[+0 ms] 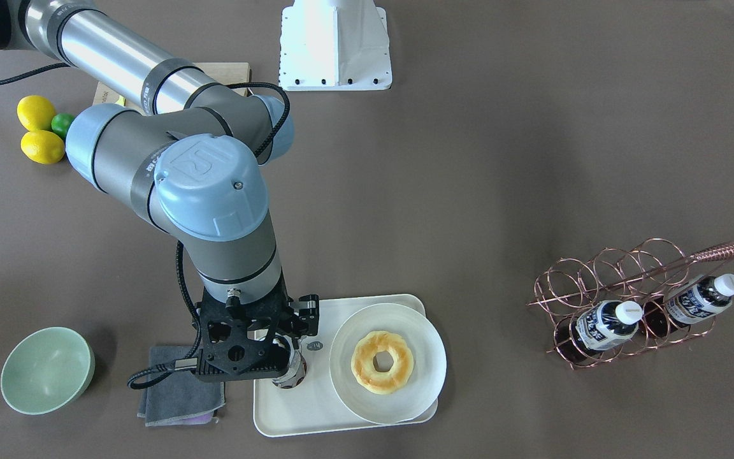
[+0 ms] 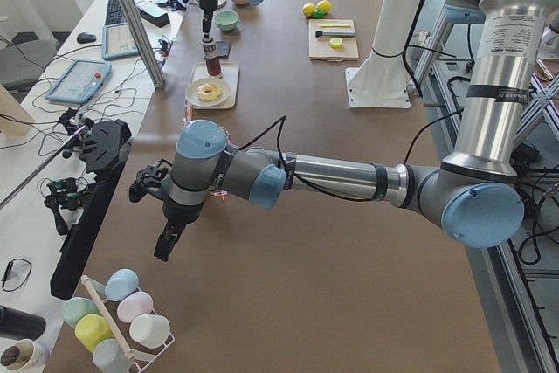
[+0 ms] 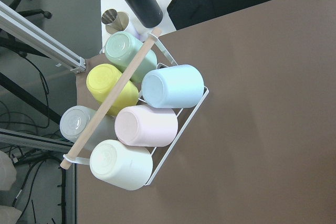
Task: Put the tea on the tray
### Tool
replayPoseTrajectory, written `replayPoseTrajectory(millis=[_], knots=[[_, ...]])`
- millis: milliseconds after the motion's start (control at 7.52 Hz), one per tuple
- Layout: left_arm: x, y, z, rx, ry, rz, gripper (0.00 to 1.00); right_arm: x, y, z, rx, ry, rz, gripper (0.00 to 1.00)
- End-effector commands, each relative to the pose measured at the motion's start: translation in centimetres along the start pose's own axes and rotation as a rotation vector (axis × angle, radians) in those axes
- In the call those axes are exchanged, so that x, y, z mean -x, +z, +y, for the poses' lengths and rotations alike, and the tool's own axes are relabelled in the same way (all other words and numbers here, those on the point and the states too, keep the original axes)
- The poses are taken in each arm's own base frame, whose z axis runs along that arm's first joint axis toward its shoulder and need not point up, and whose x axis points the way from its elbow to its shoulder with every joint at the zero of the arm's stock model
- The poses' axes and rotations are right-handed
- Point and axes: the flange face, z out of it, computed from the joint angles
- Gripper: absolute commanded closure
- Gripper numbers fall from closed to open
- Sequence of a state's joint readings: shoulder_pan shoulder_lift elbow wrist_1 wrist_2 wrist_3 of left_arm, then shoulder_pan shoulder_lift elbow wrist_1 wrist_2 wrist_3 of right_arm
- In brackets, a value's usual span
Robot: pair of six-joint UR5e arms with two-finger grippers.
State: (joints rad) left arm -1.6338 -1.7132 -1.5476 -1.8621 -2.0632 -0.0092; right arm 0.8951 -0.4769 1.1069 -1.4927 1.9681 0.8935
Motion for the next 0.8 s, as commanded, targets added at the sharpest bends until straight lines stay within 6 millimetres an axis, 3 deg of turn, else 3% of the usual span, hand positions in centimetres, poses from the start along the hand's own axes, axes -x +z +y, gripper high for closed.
replayPoseTrajectory(millis=[0, 266, 399, 532, 665], knots=[[0.0, 0.0, 0.0, -0.001, 0.002, 0.0, 0.03, -0.2, -5.3, -1.0, -0.047, 0.029, -0.057, 0.0], [0.0, -0.2, -0.1, -0.004, 0.004, -0.001, 0.03, -2.0, -12.1, -1.2, -0.026, 0.069, -0.073, 0.0], [-0.1, -0.3, 0.0, -0.005, 0.004, -0.001, 0.03, -3.2, -14.6, -0.5, 0.001, 0.092, -0.077, 0.0], [-0.2, -0.5, -0.1, -0.009, 0.003, 0.0, 0.03, -5.5, -16.9, -0.3, 0.016, 0.15, -0.035, 0.0], [-0.2, -0.5, 0.1, -0.009, 0.0, 0.0, 0.03, -10.6, -18.2, 1.5, 0.02, 0.184, -0.001, 0.0]])
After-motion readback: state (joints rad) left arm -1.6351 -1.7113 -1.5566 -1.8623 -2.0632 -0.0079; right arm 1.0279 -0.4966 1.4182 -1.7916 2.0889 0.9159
